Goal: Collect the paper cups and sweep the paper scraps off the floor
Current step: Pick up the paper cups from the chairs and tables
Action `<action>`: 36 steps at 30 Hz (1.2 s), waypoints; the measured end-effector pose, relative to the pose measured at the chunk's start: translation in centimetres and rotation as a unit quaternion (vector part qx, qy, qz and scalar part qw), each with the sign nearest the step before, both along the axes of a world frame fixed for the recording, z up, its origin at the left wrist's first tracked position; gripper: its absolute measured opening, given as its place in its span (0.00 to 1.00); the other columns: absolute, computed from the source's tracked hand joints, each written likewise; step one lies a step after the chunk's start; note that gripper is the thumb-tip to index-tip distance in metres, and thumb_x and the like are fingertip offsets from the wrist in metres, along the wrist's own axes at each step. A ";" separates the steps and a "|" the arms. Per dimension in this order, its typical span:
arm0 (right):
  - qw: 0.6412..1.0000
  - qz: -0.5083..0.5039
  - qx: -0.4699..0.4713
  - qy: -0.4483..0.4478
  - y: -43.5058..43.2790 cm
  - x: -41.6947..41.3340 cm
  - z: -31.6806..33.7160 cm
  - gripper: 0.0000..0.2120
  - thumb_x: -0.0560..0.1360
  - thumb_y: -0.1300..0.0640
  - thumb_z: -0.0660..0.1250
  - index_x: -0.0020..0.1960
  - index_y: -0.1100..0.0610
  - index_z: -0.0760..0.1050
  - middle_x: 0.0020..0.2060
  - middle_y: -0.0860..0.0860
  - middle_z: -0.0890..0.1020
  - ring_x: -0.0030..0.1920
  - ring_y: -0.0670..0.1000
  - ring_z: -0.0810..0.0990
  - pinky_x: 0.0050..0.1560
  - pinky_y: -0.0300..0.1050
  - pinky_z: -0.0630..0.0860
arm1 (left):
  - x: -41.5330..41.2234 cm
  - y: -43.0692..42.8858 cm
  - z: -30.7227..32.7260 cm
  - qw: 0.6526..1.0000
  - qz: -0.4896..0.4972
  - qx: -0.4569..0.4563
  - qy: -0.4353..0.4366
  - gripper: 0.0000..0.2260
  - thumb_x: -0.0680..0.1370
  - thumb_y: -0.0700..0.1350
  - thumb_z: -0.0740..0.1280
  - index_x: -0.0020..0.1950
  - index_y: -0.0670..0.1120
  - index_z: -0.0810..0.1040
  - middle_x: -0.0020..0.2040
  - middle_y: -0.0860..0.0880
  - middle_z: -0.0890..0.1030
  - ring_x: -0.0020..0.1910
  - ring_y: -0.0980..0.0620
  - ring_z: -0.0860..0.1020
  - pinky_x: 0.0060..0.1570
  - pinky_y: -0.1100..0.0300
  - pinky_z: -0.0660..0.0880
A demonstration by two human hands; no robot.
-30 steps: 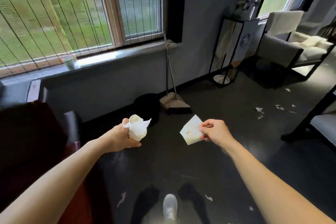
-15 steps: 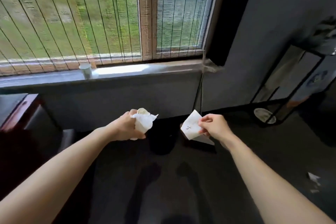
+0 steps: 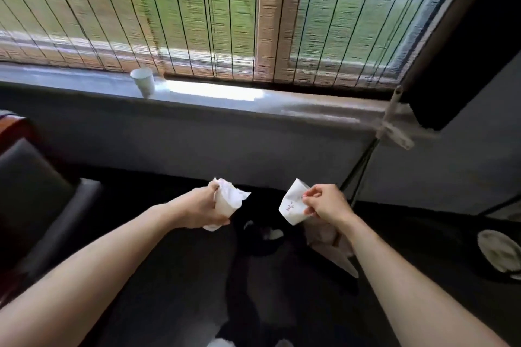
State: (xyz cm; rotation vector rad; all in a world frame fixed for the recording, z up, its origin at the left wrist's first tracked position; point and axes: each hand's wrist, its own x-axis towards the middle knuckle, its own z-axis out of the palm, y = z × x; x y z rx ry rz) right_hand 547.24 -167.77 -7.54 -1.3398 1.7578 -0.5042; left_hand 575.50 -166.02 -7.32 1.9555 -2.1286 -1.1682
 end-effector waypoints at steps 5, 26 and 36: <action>0.998 0.053 0.032 0.017 -5.6 -0.4 -8.3 0.04 0.75 0.61 0.67 0.42 0.57 0.77 0.32 0.48 0.78 0.29 0.44 0.79 0.35 0.35 0.73 | -1.8 -4.7 -7.1 1.000 0.006 0.014 -0.021 0.19 0.65 0.53 0.72 0.49 0.46 0.71 0.45 0.48 0.78 0.41 0.52 0.78 0.39 0.58 0.76; 0.988 0.135 0.054 0.058 -13.1 0.7 -26.3 0.13 0.77 0.55 0.64 0.60 0.53 0.79 0.55 0.48 0.82 0.55 0.45 0.79 0.52 0.33 0.71 | -1.4 -14.9 -21.9 0.983 -0.058 0.038 -0.169 0.34 0.78 0.61 0.59 0.77 0.45 0.53 0.74 0.45 0.62 0.71 0.48 0.64 0.69 0.56 0.63; 0.993 0.035 -0.013 0.111 -14.2 2.9 -4.6 0.08 0.71 0.59 0.67 0.37 0.47 0.76 0.43 0.47 0.85 0.49 0.47 0.82 0.44 0.36 0.73 | -1.5 -13.1 -2.7 0.990 -0.068 -0.024 -0.119 0.34 0.76 0.63 0.61 0.77 0.50 0.54 0.74 0.50 0.62 0.72 0.53 0.63 0.69 0.61 0.59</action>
